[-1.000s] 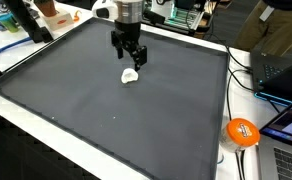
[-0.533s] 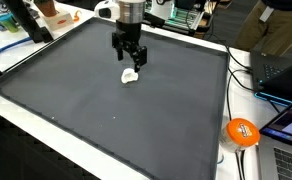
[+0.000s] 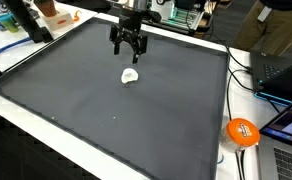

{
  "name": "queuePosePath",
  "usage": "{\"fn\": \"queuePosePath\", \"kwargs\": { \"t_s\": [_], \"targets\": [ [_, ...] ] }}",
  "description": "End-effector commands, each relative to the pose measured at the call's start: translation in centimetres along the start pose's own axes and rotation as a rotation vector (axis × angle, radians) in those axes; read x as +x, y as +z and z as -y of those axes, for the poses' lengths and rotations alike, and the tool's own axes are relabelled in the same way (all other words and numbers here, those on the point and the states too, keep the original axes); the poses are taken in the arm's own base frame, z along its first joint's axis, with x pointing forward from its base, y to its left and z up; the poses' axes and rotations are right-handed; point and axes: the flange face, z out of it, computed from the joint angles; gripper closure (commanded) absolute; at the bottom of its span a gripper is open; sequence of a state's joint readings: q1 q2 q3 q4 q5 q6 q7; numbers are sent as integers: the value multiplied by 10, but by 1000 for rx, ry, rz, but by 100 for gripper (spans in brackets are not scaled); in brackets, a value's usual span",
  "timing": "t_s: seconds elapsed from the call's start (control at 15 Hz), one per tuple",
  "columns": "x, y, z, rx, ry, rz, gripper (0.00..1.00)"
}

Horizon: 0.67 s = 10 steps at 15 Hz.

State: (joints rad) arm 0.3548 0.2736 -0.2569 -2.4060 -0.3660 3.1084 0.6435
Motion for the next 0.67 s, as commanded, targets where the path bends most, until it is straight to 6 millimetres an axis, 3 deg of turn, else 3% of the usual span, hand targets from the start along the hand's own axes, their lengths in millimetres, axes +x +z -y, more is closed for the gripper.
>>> {"fn": "queuePosePath", "kwargs": {
  "t_s": [0.0, 0.6],
  "targets": [
    [-4, -2, 1, 13, -18, -13, 0],
    [12, 0, 4, -20, 46, -132, 0]
  ]
}}
